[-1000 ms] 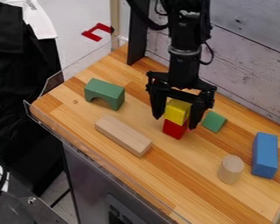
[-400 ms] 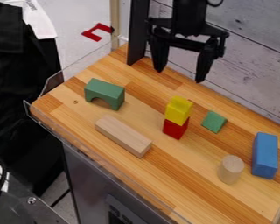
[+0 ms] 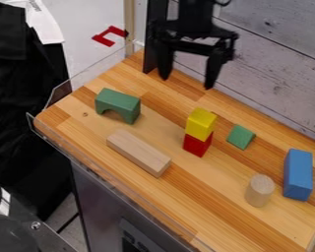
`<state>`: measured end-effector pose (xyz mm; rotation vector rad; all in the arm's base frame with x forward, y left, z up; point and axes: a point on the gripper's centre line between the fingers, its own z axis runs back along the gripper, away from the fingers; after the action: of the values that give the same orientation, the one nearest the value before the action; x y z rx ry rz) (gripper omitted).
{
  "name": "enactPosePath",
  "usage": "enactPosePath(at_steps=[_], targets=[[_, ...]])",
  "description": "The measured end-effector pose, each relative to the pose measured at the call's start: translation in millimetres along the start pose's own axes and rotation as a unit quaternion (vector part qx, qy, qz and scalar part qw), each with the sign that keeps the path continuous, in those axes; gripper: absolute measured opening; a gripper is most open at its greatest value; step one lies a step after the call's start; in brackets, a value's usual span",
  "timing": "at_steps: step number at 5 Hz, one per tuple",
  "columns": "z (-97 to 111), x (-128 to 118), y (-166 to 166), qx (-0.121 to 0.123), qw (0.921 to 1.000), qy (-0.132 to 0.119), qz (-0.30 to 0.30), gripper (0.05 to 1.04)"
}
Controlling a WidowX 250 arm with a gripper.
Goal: Put the yellow cube on the top of red cube
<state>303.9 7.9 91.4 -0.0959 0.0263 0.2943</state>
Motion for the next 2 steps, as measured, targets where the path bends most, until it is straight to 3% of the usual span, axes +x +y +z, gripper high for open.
enactPosePath(at_steps=[2], targets=[[-23.3,1.5,11.9,0.014,0.9996,0.02,0.014,1.0]])
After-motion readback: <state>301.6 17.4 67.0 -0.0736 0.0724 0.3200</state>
